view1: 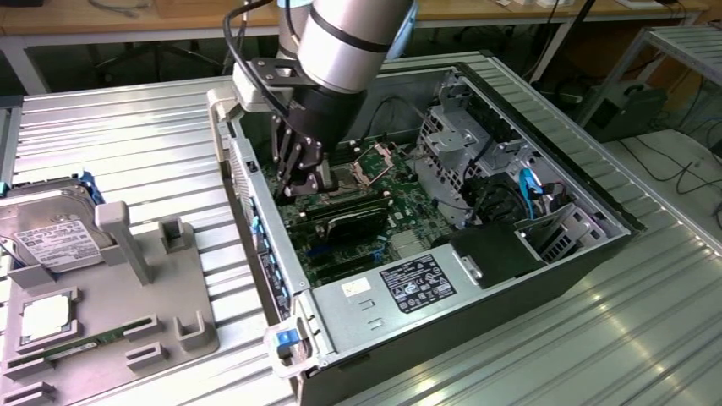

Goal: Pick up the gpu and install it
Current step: 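Press down on the gpu until it lock into place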

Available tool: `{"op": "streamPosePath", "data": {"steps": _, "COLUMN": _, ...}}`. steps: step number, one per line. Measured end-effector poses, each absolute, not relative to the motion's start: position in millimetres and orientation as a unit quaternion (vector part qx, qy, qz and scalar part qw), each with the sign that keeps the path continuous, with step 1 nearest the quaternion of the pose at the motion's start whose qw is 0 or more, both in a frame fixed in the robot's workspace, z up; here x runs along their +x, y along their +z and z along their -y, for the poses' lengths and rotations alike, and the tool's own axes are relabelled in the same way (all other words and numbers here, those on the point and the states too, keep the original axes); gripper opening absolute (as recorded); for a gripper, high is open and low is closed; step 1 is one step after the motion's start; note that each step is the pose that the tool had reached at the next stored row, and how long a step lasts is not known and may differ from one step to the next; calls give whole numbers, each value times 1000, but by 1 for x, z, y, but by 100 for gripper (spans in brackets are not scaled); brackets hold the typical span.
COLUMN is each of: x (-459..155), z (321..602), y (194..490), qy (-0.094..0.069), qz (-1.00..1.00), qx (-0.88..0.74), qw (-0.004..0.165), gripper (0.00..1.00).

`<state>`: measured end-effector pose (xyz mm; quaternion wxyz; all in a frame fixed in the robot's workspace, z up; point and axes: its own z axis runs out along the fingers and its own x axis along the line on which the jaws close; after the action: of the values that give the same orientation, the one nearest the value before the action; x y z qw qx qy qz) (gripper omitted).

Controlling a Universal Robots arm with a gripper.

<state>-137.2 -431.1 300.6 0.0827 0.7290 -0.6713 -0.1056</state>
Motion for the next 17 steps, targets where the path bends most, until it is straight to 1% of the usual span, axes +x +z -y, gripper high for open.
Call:
{"op": "streamPosePath", "data": {"steps": 9, "x": -137, "z": 441, "y": 300, "qy": -106, "qz": 671, "qx": 729, "qw": 83, "gripper": 11}}
{"op": "streamPosePath", "data": {"steps": 17, "x": -138, "z": 442, "y": 295, "qy": -106, "qz": 671, "qx": 729, "qw": 83, "gripper": 11}}
